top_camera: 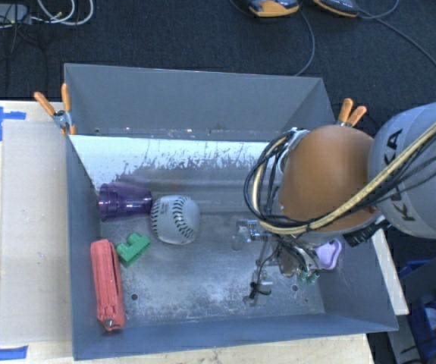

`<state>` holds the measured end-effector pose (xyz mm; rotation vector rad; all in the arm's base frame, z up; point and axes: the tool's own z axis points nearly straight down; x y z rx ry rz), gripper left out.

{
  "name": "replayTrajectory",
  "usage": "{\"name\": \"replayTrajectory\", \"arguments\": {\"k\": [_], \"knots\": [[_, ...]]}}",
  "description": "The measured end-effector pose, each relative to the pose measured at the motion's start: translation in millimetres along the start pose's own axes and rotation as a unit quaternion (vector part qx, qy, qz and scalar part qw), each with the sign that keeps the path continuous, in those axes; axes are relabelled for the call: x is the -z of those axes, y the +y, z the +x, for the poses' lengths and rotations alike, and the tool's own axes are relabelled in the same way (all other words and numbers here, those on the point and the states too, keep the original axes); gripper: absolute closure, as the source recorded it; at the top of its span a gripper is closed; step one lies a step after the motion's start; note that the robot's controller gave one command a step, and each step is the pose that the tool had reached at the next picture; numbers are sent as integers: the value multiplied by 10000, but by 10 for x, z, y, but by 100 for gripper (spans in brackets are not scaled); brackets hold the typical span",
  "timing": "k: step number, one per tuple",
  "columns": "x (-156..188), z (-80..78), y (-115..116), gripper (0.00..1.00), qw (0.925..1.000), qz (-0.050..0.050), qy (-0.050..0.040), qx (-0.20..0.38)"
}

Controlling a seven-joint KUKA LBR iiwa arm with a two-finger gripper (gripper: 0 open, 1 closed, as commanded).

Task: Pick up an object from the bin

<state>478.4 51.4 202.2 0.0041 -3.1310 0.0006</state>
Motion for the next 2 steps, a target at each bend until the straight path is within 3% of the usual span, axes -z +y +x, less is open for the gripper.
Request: {"name": "replayTrajectory", "arguments": {"k": [1, 2], "knots": [[39, -17, -3, 0, 10000, -3, -41, -9], [634, -283, -253, 0, 9997, -3, -4, 225]]}}
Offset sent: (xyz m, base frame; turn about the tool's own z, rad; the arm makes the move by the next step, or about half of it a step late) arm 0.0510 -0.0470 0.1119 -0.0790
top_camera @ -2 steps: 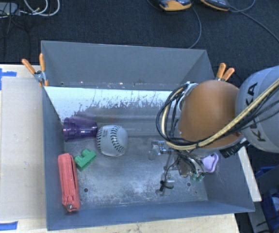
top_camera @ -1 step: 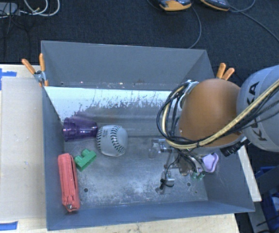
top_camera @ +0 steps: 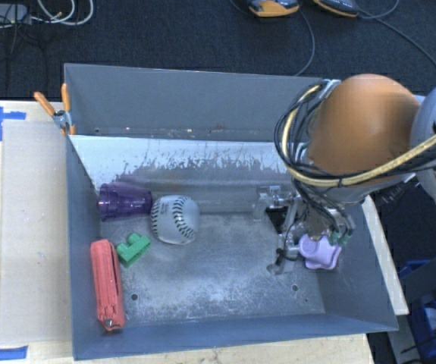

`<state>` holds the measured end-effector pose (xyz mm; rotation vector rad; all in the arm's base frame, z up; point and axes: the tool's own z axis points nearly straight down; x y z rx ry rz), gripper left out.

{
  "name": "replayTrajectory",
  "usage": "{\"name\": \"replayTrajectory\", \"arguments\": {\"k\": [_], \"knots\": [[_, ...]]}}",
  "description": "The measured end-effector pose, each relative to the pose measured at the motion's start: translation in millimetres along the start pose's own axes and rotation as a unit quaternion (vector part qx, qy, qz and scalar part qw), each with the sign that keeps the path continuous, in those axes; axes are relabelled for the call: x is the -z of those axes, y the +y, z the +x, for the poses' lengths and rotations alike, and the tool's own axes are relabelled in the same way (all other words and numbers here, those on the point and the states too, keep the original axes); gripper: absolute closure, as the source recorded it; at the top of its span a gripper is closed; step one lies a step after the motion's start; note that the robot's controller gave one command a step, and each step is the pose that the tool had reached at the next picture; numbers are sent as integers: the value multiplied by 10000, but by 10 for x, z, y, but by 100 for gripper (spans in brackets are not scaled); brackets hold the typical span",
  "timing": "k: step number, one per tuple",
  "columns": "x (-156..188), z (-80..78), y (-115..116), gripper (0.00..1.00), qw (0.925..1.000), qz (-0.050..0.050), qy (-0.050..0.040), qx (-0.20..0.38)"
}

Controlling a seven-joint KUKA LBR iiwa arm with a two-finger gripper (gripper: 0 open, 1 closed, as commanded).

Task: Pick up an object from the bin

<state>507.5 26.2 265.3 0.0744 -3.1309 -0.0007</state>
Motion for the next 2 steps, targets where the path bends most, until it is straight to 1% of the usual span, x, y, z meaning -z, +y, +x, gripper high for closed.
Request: {"name": "replayTrajectory", "arguments": {"k": [1, 2], "knots": [[172, -206, -88, 0, 9999, 6, -101, 50], [-461, -358, -387, 0, 10000, -2, -21, -82]]}}
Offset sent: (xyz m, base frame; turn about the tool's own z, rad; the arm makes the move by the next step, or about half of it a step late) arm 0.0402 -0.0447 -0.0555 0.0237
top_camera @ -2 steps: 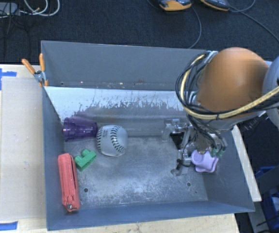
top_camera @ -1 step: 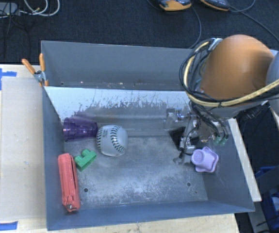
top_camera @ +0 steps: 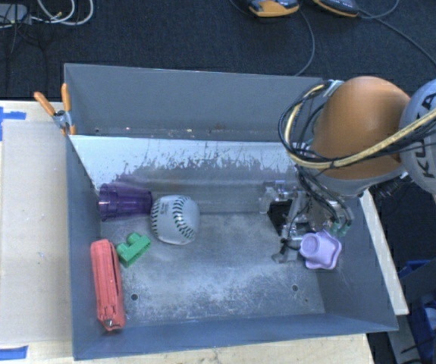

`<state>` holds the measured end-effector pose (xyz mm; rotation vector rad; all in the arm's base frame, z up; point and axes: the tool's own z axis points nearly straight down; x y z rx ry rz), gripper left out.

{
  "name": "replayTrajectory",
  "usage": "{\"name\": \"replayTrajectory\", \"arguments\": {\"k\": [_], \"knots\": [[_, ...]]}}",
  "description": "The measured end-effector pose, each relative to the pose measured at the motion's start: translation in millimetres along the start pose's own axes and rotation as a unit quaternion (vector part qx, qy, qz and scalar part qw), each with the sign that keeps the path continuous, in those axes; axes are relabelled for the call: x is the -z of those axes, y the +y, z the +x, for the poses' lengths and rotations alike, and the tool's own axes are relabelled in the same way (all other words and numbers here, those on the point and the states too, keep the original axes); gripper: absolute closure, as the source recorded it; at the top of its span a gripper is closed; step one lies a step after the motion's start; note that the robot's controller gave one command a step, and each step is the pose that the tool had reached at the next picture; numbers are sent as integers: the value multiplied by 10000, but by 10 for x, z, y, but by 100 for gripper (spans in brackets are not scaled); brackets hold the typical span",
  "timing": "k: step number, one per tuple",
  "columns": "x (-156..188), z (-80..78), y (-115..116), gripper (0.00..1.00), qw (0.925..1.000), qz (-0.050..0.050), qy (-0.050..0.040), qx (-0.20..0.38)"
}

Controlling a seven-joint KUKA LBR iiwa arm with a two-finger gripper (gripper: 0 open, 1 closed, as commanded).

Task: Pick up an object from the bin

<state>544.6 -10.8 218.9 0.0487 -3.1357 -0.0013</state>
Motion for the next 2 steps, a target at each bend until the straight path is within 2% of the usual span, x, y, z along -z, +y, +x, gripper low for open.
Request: {"name": "replayTrajectory", "arguments": {"k": [1, 2], "knots": [[-94, -31, -564, 0, 9988, -3, -54, -485], [-224, -125, -641, 0, 9988, 14, -40, -494]]}}
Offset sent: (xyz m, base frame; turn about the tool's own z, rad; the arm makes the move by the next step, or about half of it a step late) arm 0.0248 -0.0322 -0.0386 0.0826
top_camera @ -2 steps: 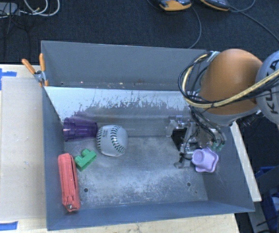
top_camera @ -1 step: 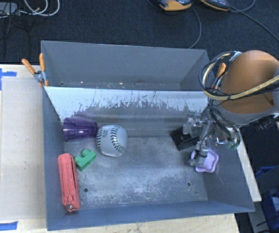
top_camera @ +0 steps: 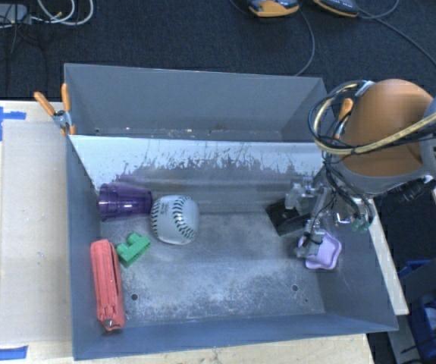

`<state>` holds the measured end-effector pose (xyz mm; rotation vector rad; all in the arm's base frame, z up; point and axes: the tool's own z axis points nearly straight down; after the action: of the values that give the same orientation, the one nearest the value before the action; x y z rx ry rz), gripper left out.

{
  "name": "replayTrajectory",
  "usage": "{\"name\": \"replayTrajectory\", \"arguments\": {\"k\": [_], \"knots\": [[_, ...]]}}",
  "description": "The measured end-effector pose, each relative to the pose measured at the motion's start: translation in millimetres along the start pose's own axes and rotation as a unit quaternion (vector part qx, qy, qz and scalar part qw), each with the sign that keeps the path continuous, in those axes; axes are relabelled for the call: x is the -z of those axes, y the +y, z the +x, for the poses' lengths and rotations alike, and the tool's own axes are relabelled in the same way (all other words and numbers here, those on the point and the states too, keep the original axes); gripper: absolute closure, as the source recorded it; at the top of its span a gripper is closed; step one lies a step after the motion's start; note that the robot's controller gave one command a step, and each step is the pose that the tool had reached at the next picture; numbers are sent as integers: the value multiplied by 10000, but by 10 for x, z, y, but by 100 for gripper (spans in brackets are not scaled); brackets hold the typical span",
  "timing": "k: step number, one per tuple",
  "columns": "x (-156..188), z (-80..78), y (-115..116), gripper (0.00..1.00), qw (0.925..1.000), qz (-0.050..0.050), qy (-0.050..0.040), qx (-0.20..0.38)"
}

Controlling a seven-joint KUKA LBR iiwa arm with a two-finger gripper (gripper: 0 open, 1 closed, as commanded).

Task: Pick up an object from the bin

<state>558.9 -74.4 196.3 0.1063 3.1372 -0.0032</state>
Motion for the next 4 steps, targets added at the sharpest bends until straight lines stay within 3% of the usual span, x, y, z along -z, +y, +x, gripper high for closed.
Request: {"name": "replayTrajectory", "arguments": {"k": [1, 2, 3, 4], "knots": [[-569, -284, -2, 0, 9985, -14, -41, 543], [-894, -279, -138, 0, 9997, -18, 19, 238], [-1022, -400, -242, 0, 9944, -19, -21, -1057], [-1152, -441, -416, 0, 9996, -17, -3, -295]]}}
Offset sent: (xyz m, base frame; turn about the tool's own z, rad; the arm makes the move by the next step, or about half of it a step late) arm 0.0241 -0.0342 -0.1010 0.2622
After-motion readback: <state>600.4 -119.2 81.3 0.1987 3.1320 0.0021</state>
